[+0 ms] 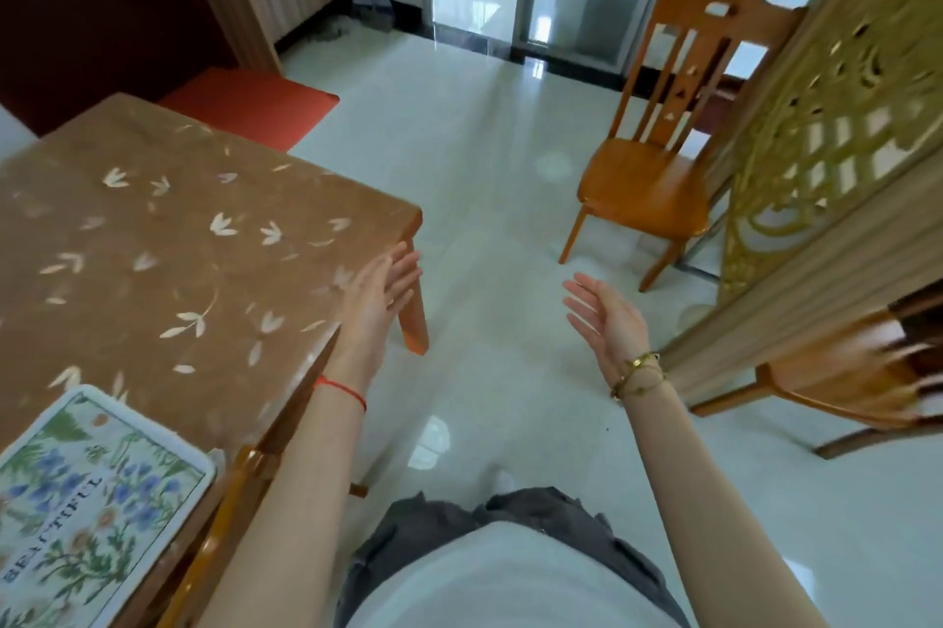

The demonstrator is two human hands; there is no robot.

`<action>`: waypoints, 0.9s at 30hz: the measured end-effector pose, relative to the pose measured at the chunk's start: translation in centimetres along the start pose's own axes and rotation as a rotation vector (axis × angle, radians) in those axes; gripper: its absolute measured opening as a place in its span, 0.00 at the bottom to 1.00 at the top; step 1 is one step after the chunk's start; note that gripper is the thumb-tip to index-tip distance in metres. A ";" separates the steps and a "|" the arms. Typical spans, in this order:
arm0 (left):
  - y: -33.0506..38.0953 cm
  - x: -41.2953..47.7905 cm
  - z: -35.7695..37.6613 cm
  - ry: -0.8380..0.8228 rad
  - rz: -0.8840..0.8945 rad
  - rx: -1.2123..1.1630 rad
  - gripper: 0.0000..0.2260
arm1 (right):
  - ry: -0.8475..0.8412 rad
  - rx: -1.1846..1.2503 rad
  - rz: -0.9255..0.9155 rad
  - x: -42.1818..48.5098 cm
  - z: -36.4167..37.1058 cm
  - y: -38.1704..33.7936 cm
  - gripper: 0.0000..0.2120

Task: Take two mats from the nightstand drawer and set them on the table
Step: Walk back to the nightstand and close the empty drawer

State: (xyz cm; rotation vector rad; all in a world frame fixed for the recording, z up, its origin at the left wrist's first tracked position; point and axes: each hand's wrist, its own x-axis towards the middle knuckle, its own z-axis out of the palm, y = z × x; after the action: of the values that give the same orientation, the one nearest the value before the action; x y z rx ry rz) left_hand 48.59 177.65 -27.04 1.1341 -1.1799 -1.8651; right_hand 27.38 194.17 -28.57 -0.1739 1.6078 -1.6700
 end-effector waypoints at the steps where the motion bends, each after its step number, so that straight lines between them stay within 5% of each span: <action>1: 0.2 1.0 1.4 -0.013 0.009 0.002 0.16 | 0.003 -0.009 -0.006 1.2 -0.6 -1.0 0.14; 13: 2.1 14.6 10.3 -0.052 -0.003 0.044 0.15 | 0.074 -0.033 0.002 15.3 -2.3 -7.7 0.14; 27: 9.6 39.2 14.3 -0.039 -0.001 0.040 0.13 | 0.051 -0.011 -0.010 38.1 7.3 -17.1 0.14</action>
State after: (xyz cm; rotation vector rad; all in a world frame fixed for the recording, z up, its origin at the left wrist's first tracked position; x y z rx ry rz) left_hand 19.98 145.76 -27.71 1.1245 -1.2431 -1.8797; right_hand -1.46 163.05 -27.76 -0.1460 1.6563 -1.6856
